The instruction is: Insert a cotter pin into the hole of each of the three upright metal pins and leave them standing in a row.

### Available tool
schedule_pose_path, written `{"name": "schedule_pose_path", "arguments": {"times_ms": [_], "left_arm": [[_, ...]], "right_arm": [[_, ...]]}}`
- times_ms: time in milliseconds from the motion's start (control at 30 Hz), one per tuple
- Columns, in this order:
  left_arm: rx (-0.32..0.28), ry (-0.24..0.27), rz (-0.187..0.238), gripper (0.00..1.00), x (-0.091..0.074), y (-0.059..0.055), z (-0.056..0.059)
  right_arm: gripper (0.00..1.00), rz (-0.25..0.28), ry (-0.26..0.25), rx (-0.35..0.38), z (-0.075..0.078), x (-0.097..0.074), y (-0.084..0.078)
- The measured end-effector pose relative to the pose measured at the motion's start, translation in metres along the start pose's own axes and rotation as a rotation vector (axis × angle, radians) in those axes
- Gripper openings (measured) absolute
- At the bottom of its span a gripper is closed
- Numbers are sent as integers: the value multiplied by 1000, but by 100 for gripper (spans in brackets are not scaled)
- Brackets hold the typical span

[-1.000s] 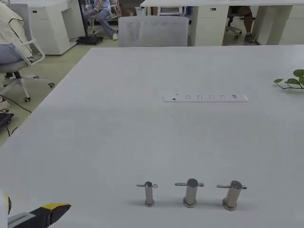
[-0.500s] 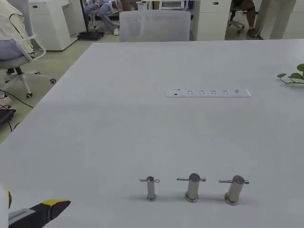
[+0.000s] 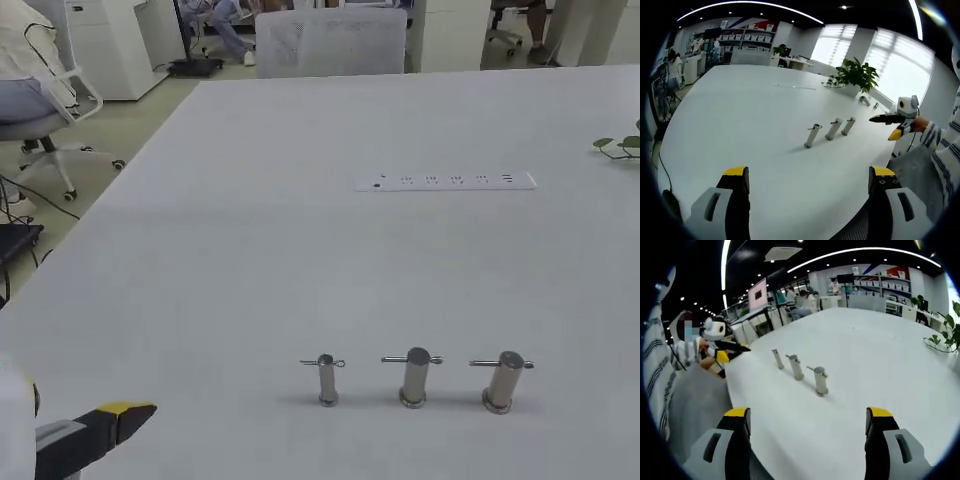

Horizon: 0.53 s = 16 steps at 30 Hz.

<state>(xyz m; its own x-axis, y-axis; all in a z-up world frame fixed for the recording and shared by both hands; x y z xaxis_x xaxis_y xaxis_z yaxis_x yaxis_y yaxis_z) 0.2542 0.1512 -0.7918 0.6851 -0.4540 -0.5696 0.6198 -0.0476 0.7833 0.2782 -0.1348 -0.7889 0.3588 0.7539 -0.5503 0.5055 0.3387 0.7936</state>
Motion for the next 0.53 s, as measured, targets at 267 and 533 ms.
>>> {"name": "schedule_pose_path", "arguments": {"times_ms": [267,533], "left_arm": [[8,-2,-8,99,0,-1,1],[22,-13,-22,99,4,0,5]], "right_arm": [[97,-21,-9,5,2,-1,-5],[97,-48,-11,13,3,-3,-12]]}}
Point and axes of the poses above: the centre of the closed fingertips' face, and the gripper's own axes: x roughly forward along the fingers, z roughly to its right, y roughly out of its top, the point moved 1 cm from there along -x, roughly backward along the fingers, and after that the axes turned 8 degrees about y, right-handed, at the moved point
